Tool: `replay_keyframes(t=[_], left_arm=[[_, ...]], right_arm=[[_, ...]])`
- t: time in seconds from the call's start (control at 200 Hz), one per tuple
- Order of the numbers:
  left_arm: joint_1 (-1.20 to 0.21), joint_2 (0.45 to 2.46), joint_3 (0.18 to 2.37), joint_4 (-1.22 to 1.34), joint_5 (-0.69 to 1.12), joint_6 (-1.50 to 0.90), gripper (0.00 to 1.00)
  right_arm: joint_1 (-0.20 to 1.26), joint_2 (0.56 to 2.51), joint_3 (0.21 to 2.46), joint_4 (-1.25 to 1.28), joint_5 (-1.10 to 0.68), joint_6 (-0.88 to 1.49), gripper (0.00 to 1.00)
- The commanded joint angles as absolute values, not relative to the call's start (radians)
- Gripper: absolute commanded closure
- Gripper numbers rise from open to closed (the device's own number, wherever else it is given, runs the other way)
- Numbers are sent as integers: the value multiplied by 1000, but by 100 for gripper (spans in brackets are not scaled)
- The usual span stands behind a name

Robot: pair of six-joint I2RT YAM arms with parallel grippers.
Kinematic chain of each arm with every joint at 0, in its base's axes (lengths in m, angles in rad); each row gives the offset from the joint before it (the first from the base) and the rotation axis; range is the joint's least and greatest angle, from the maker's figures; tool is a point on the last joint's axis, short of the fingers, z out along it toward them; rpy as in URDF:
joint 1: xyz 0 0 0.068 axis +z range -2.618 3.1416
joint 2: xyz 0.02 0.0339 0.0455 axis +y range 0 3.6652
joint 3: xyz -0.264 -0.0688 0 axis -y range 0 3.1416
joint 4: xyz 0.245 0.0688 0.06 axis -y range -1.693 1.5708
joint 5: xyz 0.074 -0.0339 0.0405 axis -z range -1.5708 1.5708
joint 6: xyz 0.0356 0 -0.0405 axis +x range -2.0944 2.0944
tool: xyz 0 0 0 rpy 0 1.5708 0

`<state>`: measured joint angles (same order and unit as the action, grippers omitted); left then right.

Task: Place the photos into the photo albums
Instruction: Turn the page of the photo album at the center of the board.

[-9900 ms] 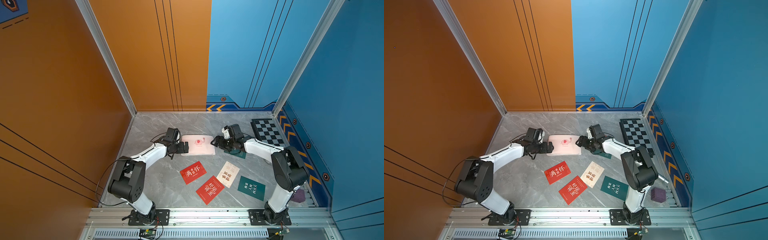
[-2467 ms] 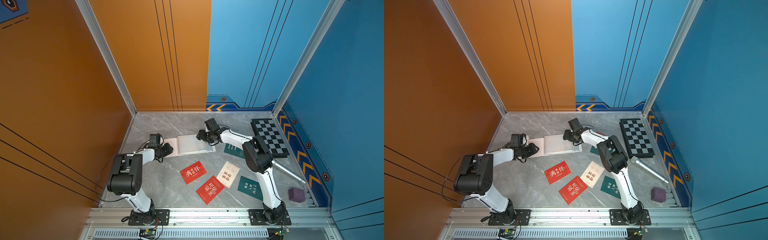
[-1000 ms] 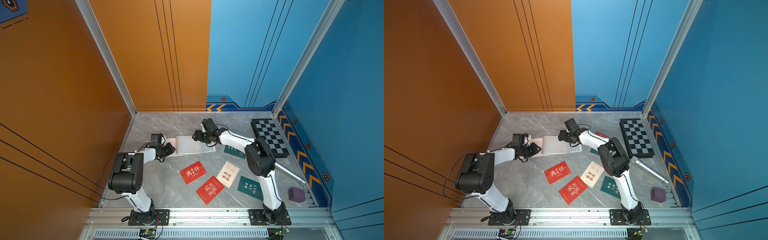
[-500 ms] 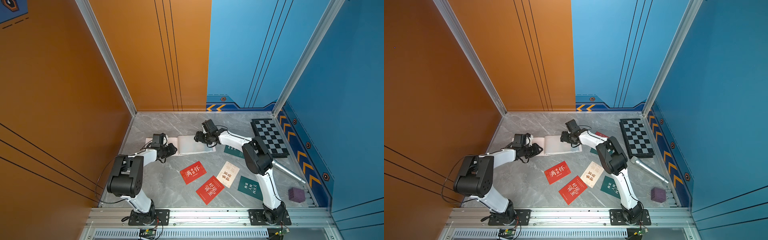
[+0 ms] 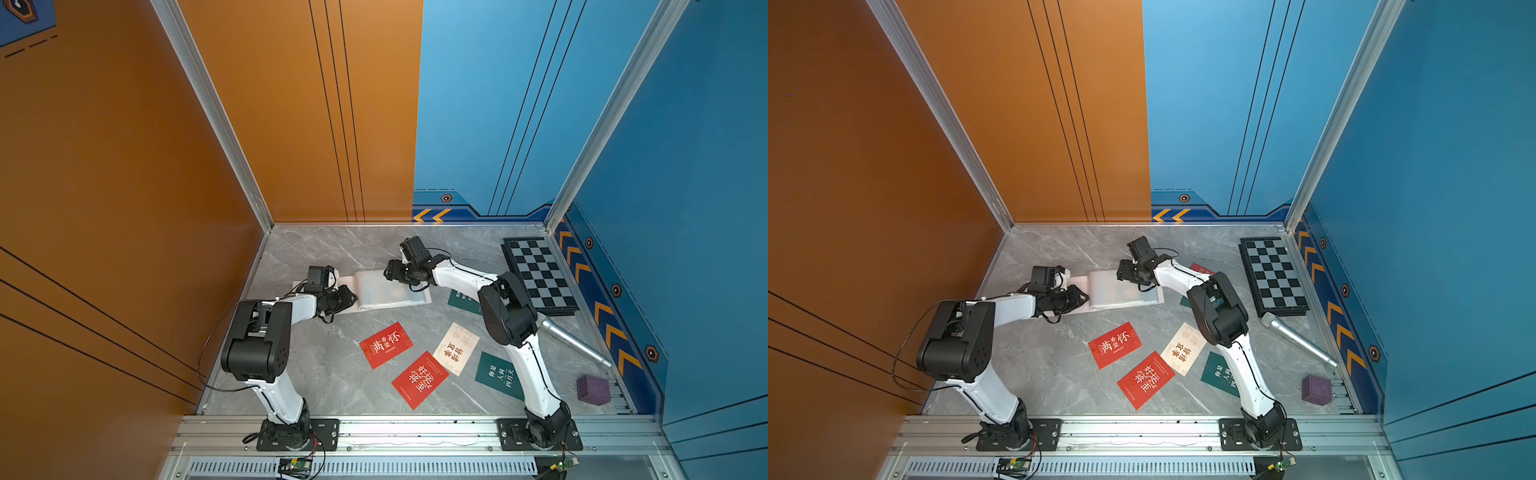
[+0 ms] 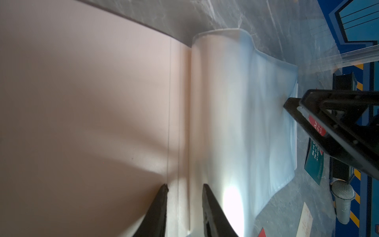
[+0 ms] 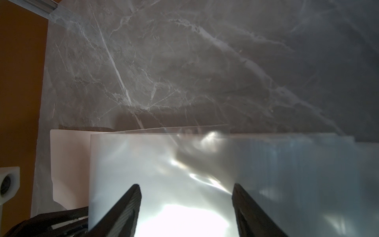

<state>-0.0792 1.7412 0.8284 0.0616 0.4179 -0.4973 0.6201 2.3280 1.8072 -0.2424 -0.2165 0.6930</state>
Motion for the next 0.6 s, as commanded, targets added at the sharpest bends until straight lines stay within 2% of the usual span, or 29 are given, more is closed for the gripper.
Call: replay_keyframes(t=[0.0, 0.18, 0.44, 0.596], left_arm=[[-95, 1786, 823, 1, 427, -497, 69], [-95, 1787, 824, 2, 428, -495, 69], [-64, 1738, 798, 1, 406, -499, 69], [-14, 1653, 756, 1, 378, -513, 69]], right_arm=[[649, 2413, 1843, -299, -287, 735, 28], [684, 2461, 1903, -234, -398, 800, 28], [695, 2475, 1871, 101, -612, 1030, 28], [738, 2490, 1901, 173, -664, 1110, 28]])
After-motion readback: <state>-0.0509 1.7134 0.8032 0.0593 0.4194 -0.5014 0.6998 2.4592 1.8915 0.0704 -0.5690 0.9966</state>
